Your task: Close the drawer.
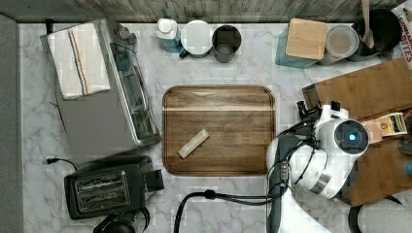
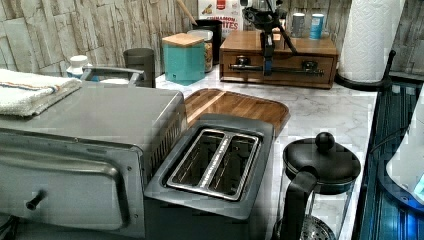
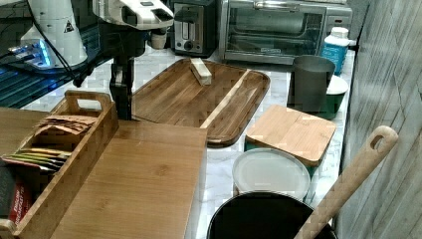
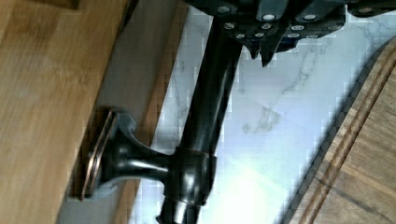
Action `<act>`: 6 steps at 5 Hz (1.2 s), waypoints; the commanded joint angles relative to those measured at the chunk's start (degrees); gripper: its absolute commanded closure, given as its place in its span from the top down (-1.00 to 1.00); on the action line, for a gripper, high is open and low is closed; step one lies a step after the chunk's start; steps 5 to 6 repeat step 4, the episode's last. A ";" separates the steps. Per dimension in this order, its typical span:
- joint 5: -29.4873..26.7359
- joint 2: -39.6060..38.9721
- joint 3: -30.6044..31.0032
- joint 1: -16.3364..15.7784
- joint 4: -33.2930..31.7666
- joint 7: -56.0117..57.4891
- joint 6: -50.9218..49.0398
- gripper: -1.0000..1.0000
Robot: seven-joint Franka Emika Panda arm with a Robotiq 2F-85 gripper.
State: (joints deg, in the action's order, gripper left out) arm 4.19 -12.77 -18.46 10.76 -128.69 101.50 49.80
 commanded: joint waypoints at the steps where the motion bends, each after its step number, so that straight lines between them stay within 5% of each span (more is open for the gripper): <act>1: -1.40 -1.21 -4.33 5.12 9.42 3.25 2.77 -1.00; 6: -1.05 -1.13 -3.48 5.95 9.42 3.03 2.74 -1.00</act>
